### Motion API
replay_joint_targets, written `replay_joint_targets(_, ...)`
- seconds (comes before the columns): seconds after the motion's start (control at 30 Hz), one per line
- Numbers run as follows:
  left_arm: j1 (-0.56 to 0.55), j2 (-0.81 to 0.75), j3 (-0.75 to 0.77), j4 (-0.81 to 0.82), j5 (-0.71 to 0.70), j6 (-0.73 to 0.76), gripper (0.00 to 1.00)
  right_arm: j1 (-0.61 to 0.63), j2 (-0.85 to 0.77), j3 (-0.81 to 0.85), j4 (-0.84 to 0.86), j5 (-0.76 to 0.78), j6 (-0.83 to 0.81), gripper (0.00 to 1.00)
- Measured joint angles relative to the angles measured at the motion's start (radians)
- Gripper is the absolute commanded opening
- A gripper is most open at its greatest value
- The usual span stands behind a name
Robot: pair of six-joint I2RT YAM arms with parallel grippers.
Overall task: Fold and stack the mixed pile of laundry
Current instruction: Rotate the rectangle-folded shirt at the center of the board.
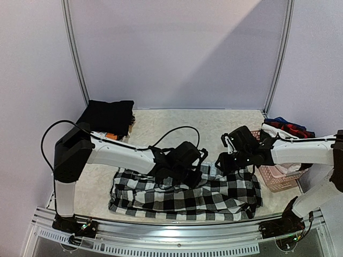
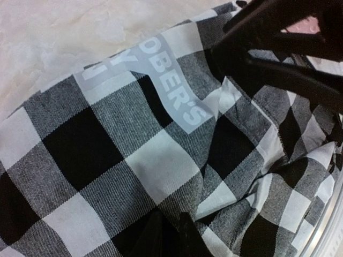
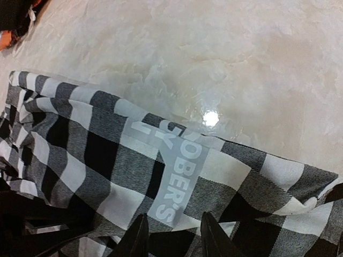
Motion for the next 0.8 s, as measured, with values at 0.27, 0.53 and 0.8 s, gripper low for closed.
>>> replay_joint_targets(0.27,-0.017,0.006,-0.026,0.016,0.001,-0.012,0.12,-0.052,0.131,0.004,-0.007,0.027,-0.016,0.26)
replay_joint_targets(0.53,-0.026,-0.005,-0.132,0.119,-0.004,-0.045,0.1,-0.126,0.142,0.005,-0.017,0.041,-0.043,0.26)
replay_joint_targets(0.8,-0.063,-0.063,-0.231,0.18,-0.031,-0.08,0.15,-0.158,0.179,0.033,-0.032,0.044,-0.053,0.24)
